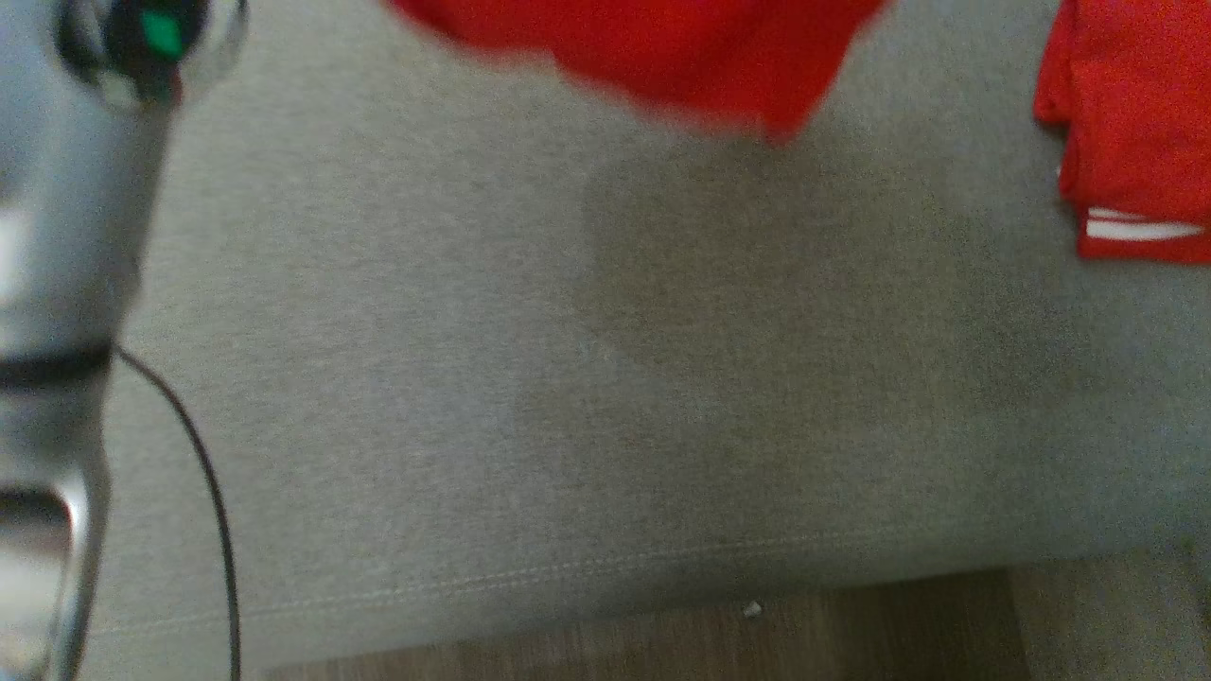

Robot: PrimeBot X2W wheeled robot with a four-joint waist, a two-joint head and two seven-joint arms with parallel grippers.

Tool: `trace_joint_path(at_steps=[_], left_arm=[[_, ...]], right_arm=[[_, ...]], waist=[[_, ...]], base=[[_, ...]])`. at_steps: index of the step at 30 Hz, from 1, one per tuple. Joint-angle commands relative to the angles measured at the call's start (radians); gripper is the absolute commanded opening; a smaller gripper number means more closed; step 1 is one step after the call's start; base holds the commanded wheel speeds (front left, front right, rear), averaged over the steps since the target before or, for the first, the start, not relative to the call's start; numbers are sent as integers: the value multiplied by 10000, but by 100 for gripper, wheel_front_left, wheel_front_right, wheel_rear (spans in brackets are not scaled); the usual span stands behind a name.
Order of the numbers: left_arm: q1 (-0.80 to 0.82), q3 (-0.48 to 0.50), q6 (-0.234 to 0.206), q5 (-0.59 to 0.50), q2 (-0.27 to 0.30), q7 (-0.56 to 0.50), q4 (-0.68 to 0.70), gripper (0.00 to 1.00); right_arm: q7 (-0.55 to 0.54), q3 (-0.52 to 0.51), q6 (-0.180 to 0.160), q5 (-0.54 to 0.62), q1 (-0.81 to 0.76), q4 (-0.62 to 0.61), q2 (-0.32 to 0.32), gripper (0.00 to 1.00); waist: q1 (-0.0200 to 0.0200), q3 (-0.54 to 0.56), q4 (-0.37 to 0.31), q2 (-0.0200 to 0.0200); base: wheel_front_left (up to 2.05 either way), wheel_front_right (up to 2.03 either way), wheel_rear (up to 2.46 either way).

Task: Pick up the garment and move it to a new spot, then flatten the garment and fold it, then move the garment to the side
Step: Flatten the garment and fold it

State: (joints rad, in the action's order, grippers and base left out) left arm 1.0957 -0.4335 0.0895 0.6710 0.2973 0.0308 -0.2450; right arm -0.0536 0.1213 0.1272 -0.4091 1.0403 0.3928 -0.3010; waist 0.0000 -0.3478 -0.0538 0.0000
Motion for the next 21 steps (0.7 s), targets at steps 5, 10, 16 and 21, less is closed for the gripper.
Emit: trace_joint_path(at_steps=[5, 10, 16, 21], left_arm=[[2866, 83, 273, -1240, 22, 1982, -1162, 0], [2403, 130, 377, -1397, -42, 2294, -1094, 0], [-1521, -505, 408, -1413, 241, 2307, 498, 0], [-4673, -1321, 410, -1281, 515, 2308, 1361, 0]], right_arm=[[1475, -587, 35, 1399, 2013, 221, 565, 0], [1990, -455, 35, 1624, 1759, 92, 700, 0], [1710, -23, 35, 1405, -1894, -1126, 564, 0], [1394, -85, 35, 859, -5606, -2209, 793, 0]], waist=[[0, -1204, -768, 0], [0, -1283, -740, 0], [0, -1060, -366, 0], [0, -561, -78, 0]], base=[[0, 0, 0], [0, 0, 0], [0, 0, 0], [0, 0, 0]])
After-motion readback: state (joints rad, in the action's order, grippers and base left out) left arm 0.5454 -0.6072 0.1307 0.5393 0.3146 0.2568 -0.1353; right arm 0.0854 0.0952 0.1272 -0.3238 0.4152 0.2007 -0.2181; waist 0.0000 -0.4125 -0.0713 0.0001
